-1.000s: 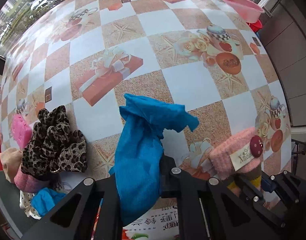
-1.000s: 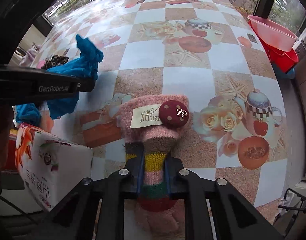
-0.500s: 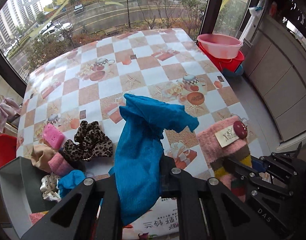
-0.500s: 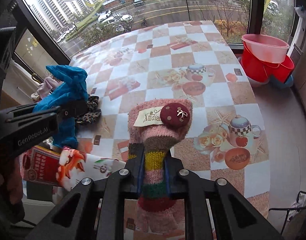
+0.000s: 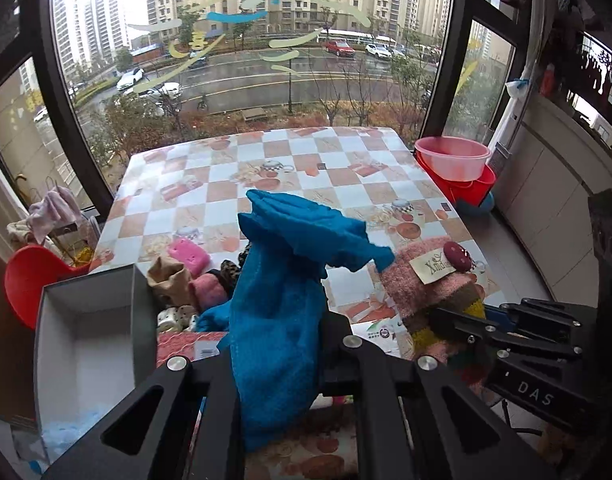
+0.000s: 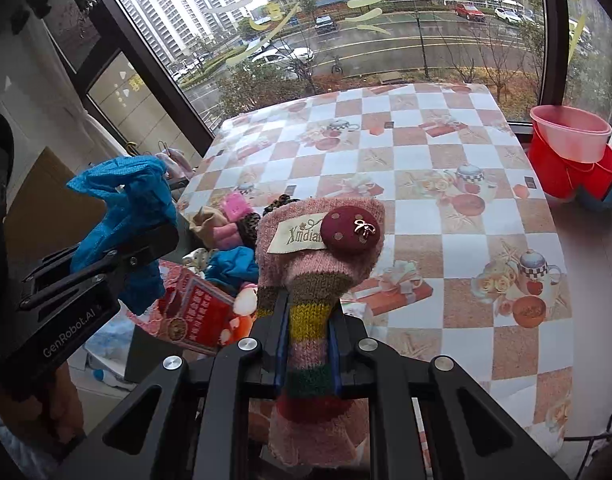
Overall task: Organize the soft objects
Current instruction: 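Carry the glove and blue cloth in both grippers over the white box, then lower both grippers into the box and open them, releasing glove and cloth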
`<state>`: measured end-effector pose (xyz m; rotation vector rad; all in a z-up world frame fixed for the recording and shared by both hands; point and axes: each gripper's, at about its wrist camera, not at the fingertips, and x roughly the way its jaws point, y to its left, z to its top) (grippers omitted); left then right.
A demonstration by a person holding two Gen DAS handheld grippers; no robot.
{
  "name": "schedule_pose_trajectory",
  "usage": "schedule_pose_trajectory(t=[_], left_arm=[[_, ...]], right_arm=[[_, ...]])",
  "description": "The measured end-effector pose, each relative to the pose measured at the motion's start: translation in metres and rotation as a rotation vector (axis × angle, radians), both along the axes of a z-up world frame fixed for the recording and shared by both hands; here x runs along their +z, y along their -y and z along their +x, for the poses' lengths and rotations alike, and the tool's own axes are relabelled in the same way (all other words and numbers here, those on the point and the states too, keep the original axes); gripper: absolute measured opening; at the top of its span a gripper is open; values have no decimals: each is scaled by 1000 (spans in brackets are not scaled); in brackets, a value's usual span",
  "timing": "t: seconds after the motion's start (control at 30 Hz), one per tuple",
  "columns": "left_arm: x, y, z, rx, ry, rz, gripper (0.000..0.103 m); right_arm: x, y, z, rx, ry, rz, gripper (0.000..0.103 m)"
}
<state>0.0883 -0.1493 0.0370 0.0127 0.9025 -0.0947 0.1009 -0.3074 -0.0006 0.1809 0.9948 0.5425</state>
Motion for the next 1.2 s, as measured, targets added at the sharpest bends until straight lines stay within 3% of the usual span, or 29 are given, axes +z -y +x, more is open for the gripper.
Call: schedule_pose_trajectory(t=[0.43, 0.73, 1.2], left_arm=[[-10, -110, -85, 228, 45, -29, 10], [-13, -170, -120, 366, 72, -15, 10], [-19, -213, -138, 470, 65, -26, 10]], right_arm=[[33, -85, -46, 153, 74, 53, 18], [41, -145, -66, 261, 91, 72, 18], [39, -195, -72, 364, 70, 76, 18]])
